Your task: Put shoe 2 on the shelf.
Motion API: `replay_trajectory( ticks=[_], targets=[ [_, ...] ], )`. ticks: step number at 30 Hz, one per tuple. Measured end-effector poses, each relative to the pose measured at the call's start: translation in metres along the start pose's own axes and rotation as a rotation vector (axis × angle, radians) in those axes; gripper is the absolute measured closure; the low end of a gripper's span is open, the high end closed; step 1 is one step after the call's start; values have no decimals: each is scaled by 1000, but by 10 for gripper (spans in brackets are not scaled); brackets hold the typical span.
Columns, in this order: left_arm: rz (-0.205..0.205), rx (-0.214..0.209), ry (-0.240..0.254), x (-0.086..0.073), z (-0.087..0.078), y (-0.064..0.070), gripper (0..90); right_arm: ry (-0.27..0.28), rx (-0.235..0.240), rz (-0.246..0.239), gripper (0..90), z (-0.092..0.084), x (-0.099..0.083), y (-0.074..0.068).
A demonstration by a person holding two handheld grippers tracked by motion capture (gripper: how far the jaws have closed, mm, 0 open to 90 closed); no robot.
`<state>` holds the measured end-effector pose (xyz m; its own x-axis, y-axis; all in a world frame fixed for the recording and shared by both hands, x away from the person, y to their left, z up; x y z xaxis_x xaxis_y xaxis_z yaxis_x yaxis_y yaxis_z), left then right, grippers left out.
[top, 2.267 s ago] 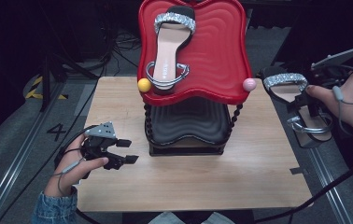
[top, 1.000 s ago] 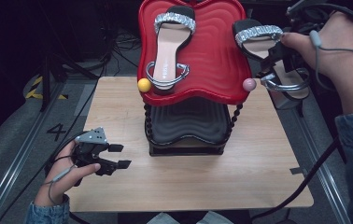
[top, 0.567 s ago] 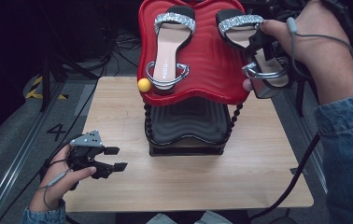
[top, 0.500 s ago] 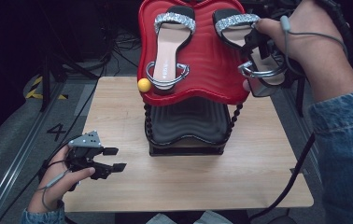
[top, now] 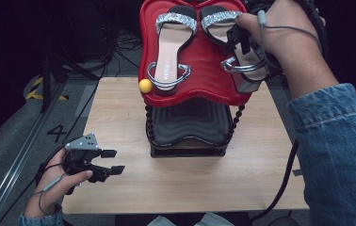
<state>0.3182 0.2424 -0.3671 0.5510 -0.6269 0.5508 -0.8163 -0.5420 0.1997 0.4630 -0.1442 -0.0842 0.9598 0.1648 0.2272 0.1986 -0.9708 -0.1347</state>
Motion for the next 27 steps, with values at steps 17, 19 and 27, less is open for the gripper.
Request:
replay_trajectory(
  ticks=[17,19,27],
  targets=[
    [3,-6,-2,0,1,-1,336,17,-6,58,431,23,20,-2],
    [2,-7,-4,0,1,-2,336,19,-6,59,431,26,21,-3],
    [6,-11,-6,1,2,-1,336,35,-24,29,429,32,24,-2]
  ],
)
Point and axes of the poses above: each handheld gripper's, and its own axes: z roughly forward along the jaws, x roughly out of its top, y roughly to its right, the point moved 2 cm from there along z, roughly forward along the jaws, and after that the axes turned 14 degrees about -y, right-handed, at the moved point
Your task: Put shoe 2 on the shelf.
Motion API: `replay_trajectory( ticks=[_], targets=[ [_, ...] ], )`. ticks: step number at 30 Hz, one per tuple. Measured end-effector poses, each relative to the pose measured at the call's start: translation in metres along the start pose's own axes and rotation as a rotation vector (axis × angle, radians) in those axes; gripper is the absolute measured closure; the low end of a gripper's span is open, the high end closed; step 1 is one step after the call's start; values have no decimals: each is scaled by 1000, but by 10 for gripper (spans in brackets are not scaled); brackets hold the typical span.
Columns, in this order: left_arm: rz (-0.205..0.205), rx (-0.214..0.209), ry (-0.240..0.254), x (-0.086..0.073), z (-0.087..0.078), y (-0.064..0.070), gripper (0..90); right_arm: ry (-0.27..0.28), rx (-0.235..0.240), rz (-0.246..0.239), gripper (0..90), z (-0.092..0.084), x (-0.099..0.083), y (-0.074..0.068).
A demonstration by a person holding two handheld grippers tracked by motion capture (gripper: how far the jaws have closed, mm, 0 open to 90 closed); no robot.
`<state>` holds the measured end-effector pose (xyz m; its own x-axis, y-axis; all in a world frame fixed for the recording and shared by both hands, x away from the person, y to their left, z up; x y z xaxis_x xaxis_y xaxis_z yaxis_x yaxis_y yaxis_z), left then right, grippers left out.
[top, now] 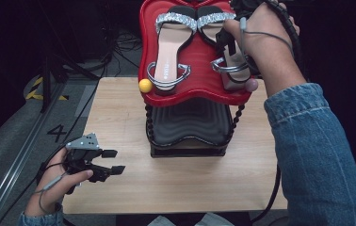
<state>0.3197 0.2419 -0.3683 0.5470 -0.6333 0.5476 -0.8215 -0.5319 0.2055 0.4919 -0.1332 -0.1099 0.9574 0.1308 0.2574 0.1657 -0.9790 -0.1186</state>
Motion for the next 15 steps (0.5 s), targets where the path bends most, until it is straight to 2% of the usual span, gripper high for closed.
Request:
replay_trajectory(
  ticks=[4,9,15],
  targets=[
    [-3,-2,-3,0,1,0,336,7,3,-8,429,1,0,1],
    [0,0,-8,0,1,0,336,19,-15,-29,428,6,0,1],
    [4,-3,-10,1,2,0,336,35,-26,-29,428,9,-3,1]
  ],
)
Point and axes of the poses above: each handheld gripper's, and its own axes: z roughly forward along the jaws, x roughly out of its top, y roughly to its right, the point moved 2 cm from there along z, roughly forward along the jaws, and after that the axes turned 14 degrees about -y, right-handed, at the moved point
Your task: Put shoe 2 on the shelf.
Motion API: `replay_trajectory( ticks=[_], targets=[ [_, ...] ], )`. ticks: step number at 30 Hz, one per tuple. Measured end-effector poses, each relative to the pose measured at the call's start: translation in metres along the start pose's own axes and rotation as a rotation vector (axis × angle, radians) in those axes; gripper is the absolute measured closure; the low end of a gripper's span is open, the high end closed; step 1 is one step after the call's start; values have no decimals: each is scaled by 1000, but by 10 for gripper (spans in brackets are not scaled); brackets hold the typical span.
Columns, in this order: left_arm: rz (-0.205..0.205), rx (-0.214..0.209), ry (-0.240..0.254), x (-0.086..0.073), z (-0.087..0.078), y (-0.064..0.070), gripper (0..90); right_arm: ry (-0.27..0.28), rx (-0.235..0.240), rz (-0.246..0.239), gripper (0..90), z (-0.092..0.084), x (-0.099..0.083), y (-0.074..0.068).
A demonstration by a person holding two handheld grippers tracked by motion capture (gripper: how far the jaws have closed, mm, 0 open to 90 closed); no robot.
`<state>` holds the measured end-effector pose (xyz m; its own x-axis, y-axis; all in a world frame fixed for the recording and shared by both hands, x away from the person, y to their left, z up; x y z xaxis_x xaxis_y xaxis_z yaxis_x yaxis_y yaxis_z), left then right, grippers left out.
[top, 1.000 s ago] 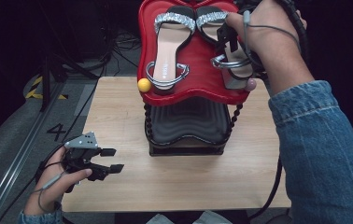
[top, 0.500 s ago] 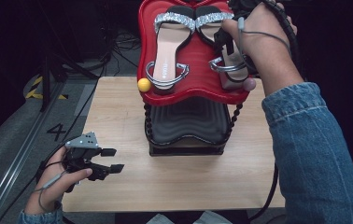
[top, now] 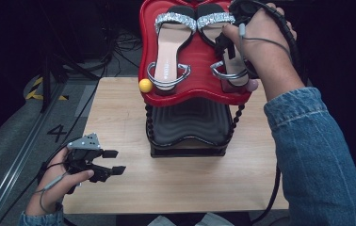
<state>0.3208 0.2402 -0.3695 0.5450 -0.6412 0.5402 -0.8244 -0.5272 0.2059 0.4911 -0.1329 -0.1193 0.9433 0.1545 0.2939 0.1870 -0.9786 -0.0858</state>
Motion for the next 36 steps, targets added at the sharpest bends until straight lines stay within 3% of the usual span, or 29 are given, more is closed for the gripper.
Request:
replay_trajectory(
  ticks=[5,10,19,26,31,36],
  targets=[
    [-1,-4,-12,1,1,-1,336,-39,22,4,425,0,-5,0],
    [-2,-7,-7,1,3,-1,336,-24,46,-7,407,-1,-6,3],
    [0,-8,-16,2,4,-2,335,73,69,-53,320,-20,-10,5],
    [-22,0,-7,-3,0,-3,335,115,177,-136,312,-36,-17,16],
    [-27,5,-11,-6,-1,-4,333,154,205,-204,317,-45,-25,24],
    [-29,4,-11,-5,0,-6,332,229,249,-325,329,-59,-37,29]
  ],
)
Point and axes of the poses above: each handheld gripper's, and its own axes: z roughly forward along the jaws, x roughly out of its top, y roughly to its right, the point moved 2 cm from there along z, roughly forward along the jaws, and after that the axes turned 14 degrees about -y, right-handed, at the moved point
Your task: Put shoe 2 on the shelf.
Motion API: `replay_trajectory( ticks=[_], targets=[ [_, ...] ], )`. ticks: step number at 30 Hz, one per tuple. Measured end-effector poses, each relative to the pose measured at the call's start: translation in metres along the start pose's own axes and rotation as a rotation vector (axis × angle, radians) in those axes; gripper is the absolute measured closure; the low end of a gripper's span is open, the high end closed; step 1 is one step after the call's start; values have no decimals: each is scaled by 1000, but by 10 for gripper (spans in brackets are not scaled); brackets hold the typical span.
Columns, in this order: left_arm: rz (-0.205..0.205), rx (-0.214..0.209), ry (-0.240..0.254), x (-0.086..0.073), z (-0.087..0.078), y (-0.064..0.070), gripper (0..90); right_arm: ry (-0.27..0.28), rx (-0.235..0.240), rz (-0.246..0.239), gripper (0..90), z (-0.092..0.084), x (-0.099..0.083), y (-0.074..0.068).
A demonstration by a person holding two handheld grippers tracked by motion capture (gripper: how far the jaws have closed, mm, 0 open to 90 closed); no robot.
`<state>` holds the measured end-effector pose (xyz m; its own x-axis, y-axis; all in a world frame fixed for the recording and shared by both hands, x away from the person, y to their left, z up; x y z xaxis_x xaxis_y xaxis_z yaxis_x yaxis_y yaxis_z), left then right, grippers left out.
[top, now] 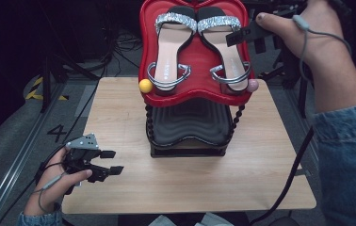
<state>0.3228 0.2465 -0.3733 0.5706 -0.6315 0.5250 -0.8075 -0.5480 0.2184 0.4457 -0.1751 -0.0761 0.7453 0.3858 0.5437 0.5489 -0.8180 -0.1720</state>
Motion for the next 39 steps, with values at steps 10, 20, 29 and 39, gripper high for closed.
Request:
replay_trajectory(
  ticks=[10,20,29,39],
  targets=[
    [12,-4,-12,7,5,-4,327,81,55,-123,337,-27,-31,6],
    [15,-7,-21,10,7,-6,326,80,77,-222,335,-41,-74,22],
    [3,-8,-24,9,7,-7,325,110,90,-243,329,-51,-100,38],
    [-24,17,-30,2,5,-9,325,108,76,-237,323,-47,-126,48]
  ],
)
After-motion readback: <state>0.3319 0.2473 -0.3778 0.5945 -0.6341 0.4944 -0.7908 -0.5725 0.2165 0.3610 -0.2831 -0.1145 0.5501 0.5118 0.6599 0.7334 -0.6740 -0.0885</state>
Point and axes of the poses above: each handheld gripper's, and its own axes: z roughly forward along the jaws, x roughly out of its top, y roughly to its right, the point moved 2 cm from there along z, roughly forward along the jaws, and after that the axes turned 14 degrees about -y, right-handed, at the moved point
